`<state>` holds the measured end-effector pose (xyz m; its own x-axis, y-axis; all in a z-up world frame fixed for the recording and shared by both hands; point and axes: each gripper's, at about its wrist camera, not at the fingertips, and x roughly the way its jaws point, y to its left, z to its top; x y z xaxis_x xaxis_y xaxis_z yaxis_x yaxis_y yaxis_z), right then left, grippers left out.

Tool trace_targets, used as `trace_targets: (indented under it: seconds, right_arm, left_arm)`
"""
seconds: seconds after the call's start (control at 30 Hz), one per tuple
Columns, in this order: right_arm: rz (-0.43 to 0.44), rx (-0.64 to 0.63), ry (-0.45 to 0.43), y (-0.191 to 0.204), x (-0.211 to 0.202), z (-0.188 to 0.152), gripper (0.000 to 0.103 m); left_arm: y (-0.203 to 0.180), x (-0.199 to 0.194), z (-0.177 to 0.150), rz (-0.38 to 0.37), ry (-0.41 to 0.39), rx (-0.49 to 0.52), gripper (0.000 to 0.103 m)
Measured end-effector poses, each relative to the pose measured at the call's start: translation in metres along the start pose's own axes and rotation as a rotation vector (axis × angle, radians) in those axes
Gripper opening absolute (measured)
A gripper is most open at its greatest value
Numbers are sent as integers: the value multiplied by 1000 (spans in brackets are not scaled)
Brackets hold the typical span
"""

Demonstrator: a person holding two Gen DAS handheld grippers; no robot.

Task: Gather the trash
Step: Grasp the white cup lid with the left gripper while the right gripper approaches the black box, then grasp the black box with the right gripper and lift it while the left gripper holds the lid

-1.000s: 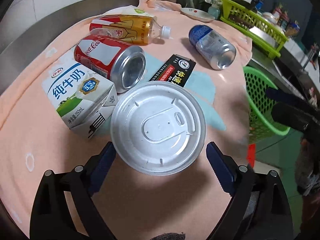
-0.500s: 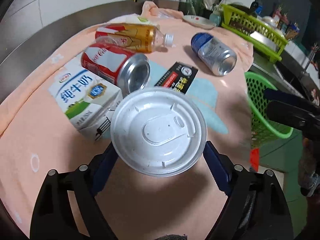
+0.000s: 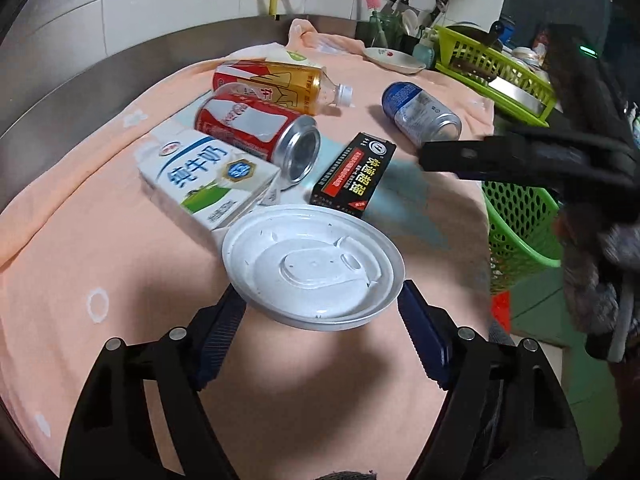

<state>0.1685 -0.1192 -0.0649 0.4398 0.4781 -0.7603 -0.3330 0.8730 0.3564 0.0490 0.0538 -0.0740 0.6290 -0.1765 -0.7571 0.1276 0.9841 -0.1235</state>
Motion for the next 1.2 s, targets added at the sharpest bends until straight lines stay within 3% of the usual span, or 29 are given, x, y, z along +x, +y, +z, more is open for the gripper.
trace_targets:
  seconds: [0.23,0.53,0.57,0.63,0.7,0.87,0.97,1.1,1.2]
  right_arm:
    - [-81,150,52,15,34,27,53]
    - [-164,333,96,8,65,41,53]
    - [-179,346,95,8,67,42,53]
    - [-190,364,105,6,74,44,53]
    - [-201,391,109,4,79,45,53]
    - [-272,317,126,17,88,50,53]
    - [-264,309,128,16,87,49,51]
    - [-275,253,121,19,83,44,50]
    - [-273,210,113,22,81,39,50]
  left_arm:
    - [15,-20,-13,-37,-21,-22,76]
    - [31,-30,-19,-64,-44,-38,74]
    - [33,-30,-19,-71,-44,-44,64]
    - [36,-28,-20,-134,-23,-56,30]
    - [39,-24,-22,-151,-1,-69,30]
    - [41,-22,-26,-141,-5,-68,30]
    - [49,-21,-26,-154,5,-104,32]
    - [56,-20,-25,-174,19,-144,59]
    - [59,-22,-25,-181,12,-158,63]
